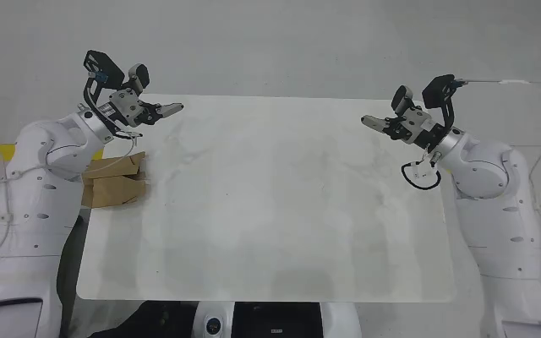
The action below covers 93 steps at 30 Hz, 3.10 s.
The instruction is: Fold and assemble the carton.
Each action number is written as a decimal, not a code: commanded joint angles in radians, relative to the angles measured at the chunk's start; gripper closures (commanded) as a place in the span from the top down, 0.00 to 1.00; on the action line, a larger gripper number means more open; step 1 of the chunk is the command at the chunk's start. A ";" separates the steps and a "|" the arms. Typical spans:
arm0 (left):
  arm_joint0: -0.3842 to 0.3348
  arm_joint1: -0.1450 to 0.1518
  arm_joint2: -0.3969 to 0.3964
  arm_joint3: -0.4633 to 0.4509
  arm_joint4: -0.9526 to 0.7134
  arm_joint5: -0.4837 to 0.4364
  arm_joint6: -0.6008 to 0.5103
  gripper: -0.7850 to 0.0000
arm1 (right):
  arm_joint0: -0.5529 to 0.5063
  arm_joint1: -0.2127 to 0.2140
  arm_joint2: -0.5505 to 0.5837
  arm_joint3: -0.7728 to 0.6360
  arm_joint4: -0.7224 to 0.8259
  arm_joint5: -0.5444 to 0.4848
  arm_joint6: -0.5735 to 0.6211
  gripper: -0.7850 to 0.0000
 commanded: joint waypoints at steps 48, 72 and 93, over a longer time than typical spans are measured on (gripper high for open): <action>0.083 0.027 -0.219 0.052 -1.042 0.507 -0.795 1.00 | 0.000 0.000 0.000 0.000 0.000 0.000 0.000 1.00; 0.157 0.097 -0.497 0.350 -1.139 0.536 -0.812 1.00 | 0.000 0.000 0.000 0.000 0.000 0.000 0.000 1.00; 0.318 0.133 -0.594 0.415 -0.998 0.553 -0.611 1.00 | 0.000 0.000 0.000 0.000 0.000 0.000 0.000 1.00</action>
